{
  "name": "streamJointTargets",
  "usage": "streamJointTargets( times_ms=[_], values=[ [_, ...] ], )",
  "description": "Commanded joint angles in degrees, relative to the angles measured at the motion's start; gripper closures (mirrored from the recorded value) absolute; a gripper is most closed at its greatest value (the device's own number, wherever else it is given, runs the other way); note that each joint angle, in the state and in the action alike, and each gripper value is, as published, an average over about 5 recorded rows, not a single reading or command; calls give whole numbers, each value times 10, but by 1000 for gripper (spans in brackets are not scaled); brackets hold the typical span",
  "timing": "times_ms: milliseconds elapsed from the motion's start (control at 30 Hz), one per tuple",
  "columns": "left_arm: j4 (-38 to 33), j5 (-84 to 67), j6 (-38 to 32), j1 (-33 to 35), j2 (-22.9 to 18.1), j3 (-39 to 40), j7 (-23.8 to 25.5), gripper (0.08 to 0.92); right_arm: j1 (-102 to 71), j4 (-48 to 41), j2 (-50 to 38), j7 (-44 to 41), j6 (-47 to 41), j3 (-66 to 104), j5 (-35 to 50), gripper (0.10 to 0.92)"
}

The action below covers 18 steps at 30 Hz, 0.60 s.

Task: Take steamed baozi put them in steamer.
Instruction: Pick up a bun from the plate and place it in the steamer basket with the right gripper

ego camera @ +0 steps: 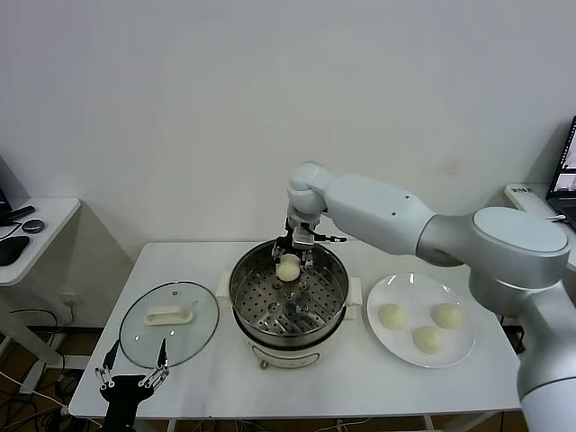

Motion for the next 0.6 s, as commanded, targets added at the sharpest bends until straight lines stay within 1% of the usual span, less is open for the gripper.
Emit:
streamJointTargets(
  times_ms=[33, 233, 300, 367, 467, 533, 600],
  values=[
    [0, 1, 0, 1, 0, -1, 0, 177, -18, -24, 9, 13, 34, 15, -49, 435],
    [-3, 1, 0, 2, -1, -2, 0, 177, 6, 5, -10, 3, 7, 10, 25, 276],
    [-5, -1, 0, 2, -1, -2, 0, 177, 22, 32, -26, -7, -13, 4, 64, 233],
    [-6, -2, 0, 2, -1, -2, 0, 177, 47, 78, -53, -17, -45, -9, 112, 213],
    [-8, -5, 1, 0, 2, -2, 0, 177, 95, 164, -114, -29, -131, -37, 206, 203],
    [-9, -10, 2, -1, 5, -3, 0, 177, 125, 219, -165, -38, -218, -55, 268, 203],
    [-10, -15, 6, -3, 10, -4, -1, 177, 156, 273, -222, -49, -324, -71, 316, 203]
  ],
)
